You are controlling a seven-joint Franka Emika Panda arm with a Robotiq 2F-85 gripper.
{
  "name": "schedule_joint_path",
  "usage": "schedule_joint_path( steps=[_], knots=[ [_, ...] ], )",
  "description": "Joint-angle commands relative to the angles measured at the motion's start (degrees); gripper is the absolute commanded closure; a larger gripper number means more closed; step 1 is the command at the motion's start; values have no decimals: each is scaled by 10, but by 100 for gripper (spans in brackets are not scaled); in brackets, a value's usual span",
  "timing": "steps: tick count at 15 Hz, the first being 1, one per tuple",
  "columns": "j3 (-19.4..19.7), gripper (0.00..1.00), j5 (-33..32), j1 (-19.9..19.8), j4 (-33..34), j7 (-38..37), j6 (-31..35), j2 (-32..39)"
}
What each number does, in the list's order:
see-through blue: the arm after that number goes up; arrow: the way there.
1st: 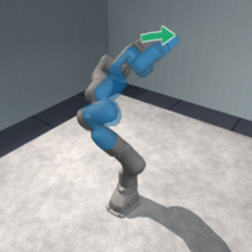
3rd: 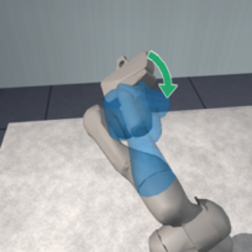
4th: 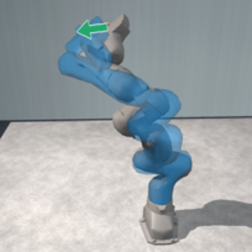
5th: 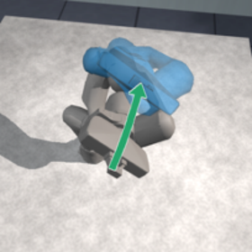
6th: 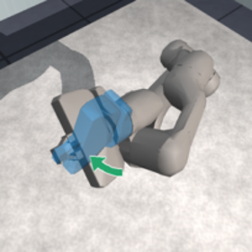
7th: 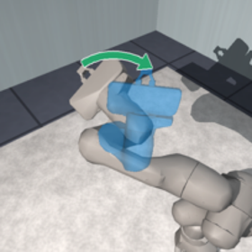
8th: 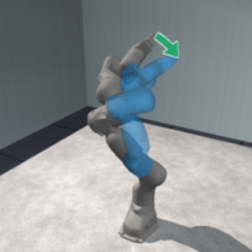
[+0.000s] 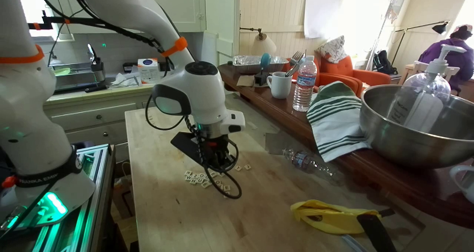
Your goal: Spell the word 'Pastel'.
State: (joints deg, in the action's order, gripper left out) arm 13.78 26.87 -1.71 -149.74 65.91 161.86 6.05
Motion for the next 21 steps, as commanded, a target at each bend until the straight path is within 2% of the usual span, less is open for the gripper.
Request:
schedule_joint_path(
  steps=[1, 9, 21],
  knots=[
    [-10, 100, 31, -7, 14, 41, 9, 26],
    [-29, 100, 81, -12, 31, 60, 5, 50],
    [-47, 100, 97, -3, 64, 9, 10, 78]
  ],
)
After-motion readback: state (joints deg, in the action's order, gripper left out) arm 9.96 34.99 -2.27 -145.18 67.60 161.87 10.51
